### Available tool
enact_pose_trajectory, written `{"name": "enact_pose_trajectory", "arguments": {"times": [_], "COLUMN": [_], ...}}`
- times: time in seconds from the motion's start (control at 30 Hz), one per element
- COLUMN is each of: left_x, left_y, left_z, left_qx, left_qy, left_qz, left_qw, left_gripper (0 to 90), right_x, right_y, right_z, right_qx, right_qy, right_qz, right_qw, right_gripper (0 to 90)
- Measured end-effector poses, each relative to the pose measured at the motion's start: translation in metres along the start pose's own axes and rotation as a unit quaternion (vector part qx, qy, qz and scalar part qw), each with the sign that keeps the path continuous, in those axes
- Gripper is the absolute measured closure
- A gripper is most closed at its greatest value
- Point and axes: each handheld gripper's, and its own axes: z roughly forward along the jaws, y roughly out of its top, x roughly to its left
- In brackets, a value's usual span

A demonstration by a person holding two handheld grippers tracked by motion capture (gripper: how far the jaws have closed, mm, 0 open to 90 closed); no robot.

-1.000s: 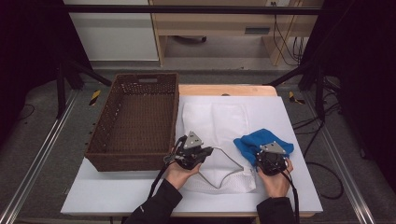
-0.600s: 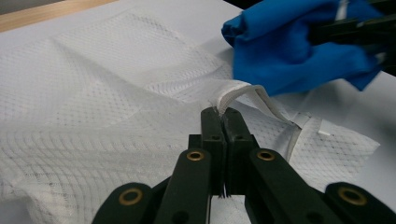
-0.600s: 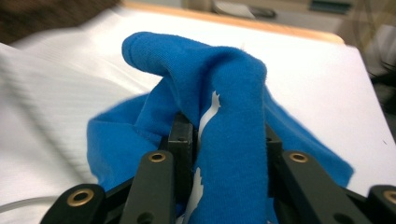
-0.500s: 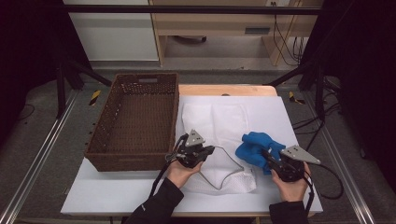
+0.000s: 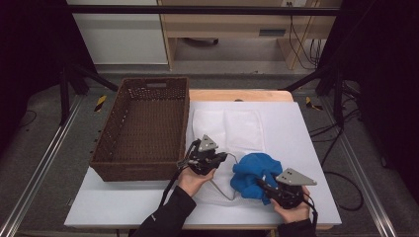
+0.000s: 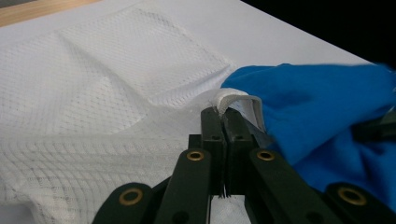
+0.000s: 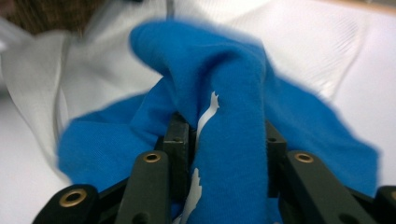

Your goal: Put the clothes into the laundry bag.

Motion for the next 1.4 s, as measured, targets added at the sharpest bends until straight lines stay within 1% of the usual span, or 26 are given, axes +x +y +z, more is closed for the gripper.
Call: {"name": "enact_pose_trajectory", "arguments": {"times": [0.07,0.1,0.17,0.23,0.3,0.33,0.37,0.4,0.43,0.5,0.53,0.57,0.6,0.63,0.7,0.73,0.77,0.8,0.83,0.93,0.97,1.03,1.13,1.23,1.33,1.4], "left_x": [-0.002,-0.002,-0.003,-0.003,-0.002,-0.001,-0.001,0.0,0.0,-0.001,-0.001,-0.002,-0.002,-0.002,0.0,0.0,0.0,0.002,0.002,0.0,-0.001,-0.004,-0.008,-0.013,-0.016,-0.016], "left_y": [-0.002,-0.002,-0.005,-0.006,-0.007,-0.008,-0.008,-0.008,-0.009,-0.01,-0.01,-0.01,-0.01,-0.01,-0.01,-0.009,-0.009,-0.007,-0.006,-0.001,0.0,0.003,0.004,0.002,-0.002,-0.004], "left_z": [0.001,0.001,0.001,0.001,0.001,0.0,0.0,-0.001,-0.001,-0.002,-0.002,-0.002,-0.001,-0.001,-0.001,-0.001,-0.001,-0.002,-0.003,-0.006,-0.007,-0.01,-0.012,-0.012,-0.013,-0.013], "left_qx": [0.002,0.002,0.005,0.005,0.005,0.005,0.005,0.005,0.005,0.005,0.006,0.008,0.009,0.009,0.007,0.006,0.006,0.005,0.005,0.001,-0.001,-0.004,-0.014,-0.02,-0.025,-0.026], "left_qy": [0.0,0.0,0.0,0.0,0.0,-0.001,-0.001,-0.001,-0.002,-0.003,-0.003,-0.003,-0.003,-0.002,-0.003,-0.004,-0.004,-0.003,-0.001,0.0,0.0,0.001,0.0,-0.004,-0.003,0.0], "left_qz": [0.003,0.003,0.005,0.003,0.002,0.0,-0.001,-0.002,-0.002,-0.003,-0.003,-0.001,0.0,0.0,-0.006,-0.009,-0.009,-0.014,-0.013,-0.01,-0.008,-0.003,0.003,0.011,0.012,0.013], "left_qw": [1.0,1.0,1.0,1.0,1.0,1.0,1.0,1.0,1.0,1.0,1.0,1.0,1.0,1.0,1.0,0.9999,0.9999,0.9999,0.9999,1.0,1.0,1.0,0.9999,0.9997,0.9996,0.9996], "left_gripper": [88.9,88.9,88.9,88.9,88.9,88.9,88.9,88.8,88.8,88.9,88.9,88.9,88.9,88.9,88.9,88.9,88.9,88.9,88.9,88.9,88.9,88.9,88.9,88.9,88.9,88.9], "right_x": [0.003,0.005,0.008,0.011,0.011,0.011,0.011,0.011,0.01,0.008,0.007,0.006,0.007,0.007,0.011,0.013,0.013,0.019,0.024,0.041,0.046,0.051,0.053,0.052,0.056,0.057], "right_y": [-0.004,-0.005,-0.006,-0.002,0.0,0.007,0.01,0.012,0.014,0.014,0.013,0.012,0.012,0.013,0.016,0.02,0.02,0.028,0.032,0.044,0.046,0.046,0.04,0.035,0.032,0.032], "right_z": [0.009,0.012,0.016,0.015,0.013,0.007,0.006,0.006,0.007,0.013,0.017,0.021,0.023,0.023,0.019,0.013,0.013,0.004,0.0,-0.002,0.002,0.015,0.044,0.065,0.076,0.078], "right_qx": [0.017,0.02,0.026,0.019,0.011,-0.004,-0.009,-0.012,-0.009,0.013,0.024,0.036,0.044,0.045,0.041,0.029,0.029,0.008,0.0,-0.011,-0.009,0.007,0.037,0.06,0.067,0.065], "right_qy": [0.004,0.005,0.009,0.011,0.013,0.016,0.018,0.017,0.014,0.009,0.013,0.015,0.015,0.016,0.011,0.014,0.014,0.026,0.033,0.059,0.066,0.07,0.062,0.05,0.041,0.038], "right_qz": [-0.002,-0.001,-0.01,-0.012,-0.013,-0.006,-0.001,0.003,0.006,0.023,0.033,0.037,0.042,0.037,0.026,0.021,0.021,0.01,0.0,-0.024,-0.028,-0.033,-0.024,-0.008,-0.008,-0.011], "right_qw": [0.9998,0.9998,0.9996,0.9997,0.9998,0.9998,0.9998,0.9998,0.9998,0.9996,0.9991,0.9985,0.998,0.9982,0.9987,0.9993,0.9993,0.9996,0.9995,0.9979,0.9974,0.9969,0.9971,0.9969,0.9969,0.9971], "right_gripper": [61.7,59.7,51.5,43.1,40.9,37.0,36.7,37.9,42.2,59.4,69.3,76.3,80.7,82.6,83.7,83.8,83.8,83.9,83.9,83.8,83.8,83.7,83.2,81.8,78.5,75.1]}}
